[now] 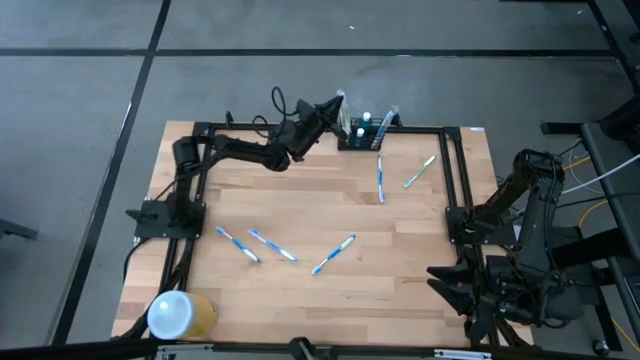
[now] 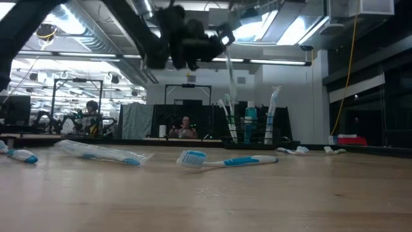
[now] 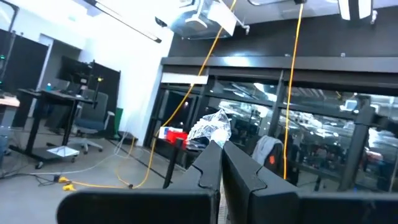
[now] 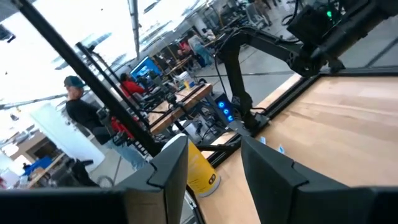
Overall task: Pick & Place toothbrushing station
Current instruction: Put the green toothbrush into the black organizer
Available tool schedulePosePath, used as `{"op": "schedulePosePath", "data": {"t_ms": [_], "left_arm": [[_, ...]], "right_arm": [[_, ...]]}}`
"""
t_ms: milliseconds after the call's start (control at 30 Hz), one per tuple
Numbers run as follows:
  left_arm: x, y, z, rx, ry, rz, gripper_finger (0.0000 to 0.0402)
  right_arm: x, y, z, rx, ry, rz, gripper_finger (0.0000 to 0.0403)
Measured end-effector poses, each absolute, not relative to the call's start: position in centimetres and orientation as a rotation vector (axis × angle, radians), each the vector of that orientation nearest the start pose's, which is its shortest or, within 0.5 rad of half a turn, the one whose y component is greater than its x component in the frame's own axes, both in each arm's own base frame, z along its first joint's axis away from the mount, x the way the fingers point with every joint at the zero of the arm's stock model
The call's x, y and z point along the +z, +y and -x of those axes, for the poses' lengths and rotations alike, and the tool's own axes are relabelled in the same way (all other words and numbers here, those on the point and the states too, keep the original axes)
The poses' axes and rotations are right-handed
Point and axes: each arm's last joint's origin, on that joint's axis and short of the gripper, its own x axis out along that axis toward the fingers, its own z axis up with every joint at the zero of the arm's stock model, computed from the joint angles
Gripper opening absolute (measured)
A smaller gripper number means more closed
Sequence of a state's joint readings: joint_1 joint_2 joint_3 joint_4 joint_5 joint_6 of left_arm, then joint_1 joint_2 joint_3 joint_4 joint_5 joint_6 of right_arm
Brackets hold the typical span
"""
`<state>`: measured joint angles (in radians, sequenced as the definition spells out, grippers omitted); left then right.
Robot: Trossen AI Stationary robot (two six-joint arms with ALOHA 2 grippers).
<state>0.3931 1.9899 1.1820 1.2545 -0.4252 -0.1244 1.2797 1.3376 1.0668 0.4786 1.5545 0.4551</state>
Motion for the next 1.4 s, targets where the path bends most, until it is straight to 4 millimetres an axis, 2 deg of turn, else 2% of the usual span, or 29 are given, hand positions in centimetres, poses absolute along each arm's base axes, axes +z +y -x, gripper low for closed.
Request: {"op": "schedulePosePath", "data": {"t_ms": [100, 233, 533, 700, 867, 1033, 1200, 1300, 1400], "left_arm": [[23.2, 18.0, -39.1, 0.799, -0.510, 0.119, 0.0002], [22.1, 18.9, -39.0, 0.833, -0.506, 0.103, 0.0002], [21.8, 20.7, -38.2, 0.845, -0.490, 0.083, 0.0002], [21.3, 20.1, -38.8, 0.813, -0.468, 0.098, 0.0002], [20.5, 19.8, -40.3, 0.804, -0.459, 0.109, 0.0002], [19.3, 19.3, -41.1, 0.871, -0.431, 0.110, 0.0002], [19.1, 18.3, -41.3, 1.021, -0.414, 0.123, 0.0002], [19.0, 18.1, -41.4, 1.027, -0.408, 0.142, 0.0002], [17.6, 17.7, -41.8, 1.022, -0.395, 0.187, 0.0002]], "right_arm": [[36.7, 25.8, -10.5, -0.272, -0.095, -0.668, 0.0153], [36.7, 25.8, -10.5, -0.273, -0.098, -0.687, 0.0153], [36.7, 25.7, -10.7, -0.279, -0.102, -0.693, 0.0153], [36.7, 25.7, -10.9, -0.286, -0.104, -0.692, 0.0153], [36.7, 25.6, -10.9, -0.287, -0.104, -0.691, 0.0153], [36.7, 25.6, -10.9, -0.287, -0.105, -0.700, 0.0153], [36.7, 25.6, -10.9, -0.287, -0.105, -0.700, 0.0153], [36.7, 25.7, -10.9, -0.284, -0.104, -0.698, 0.0153], [36.7, 25.7, -10.7, -0.279, -0.102, -0.695, 0.0153]]}}
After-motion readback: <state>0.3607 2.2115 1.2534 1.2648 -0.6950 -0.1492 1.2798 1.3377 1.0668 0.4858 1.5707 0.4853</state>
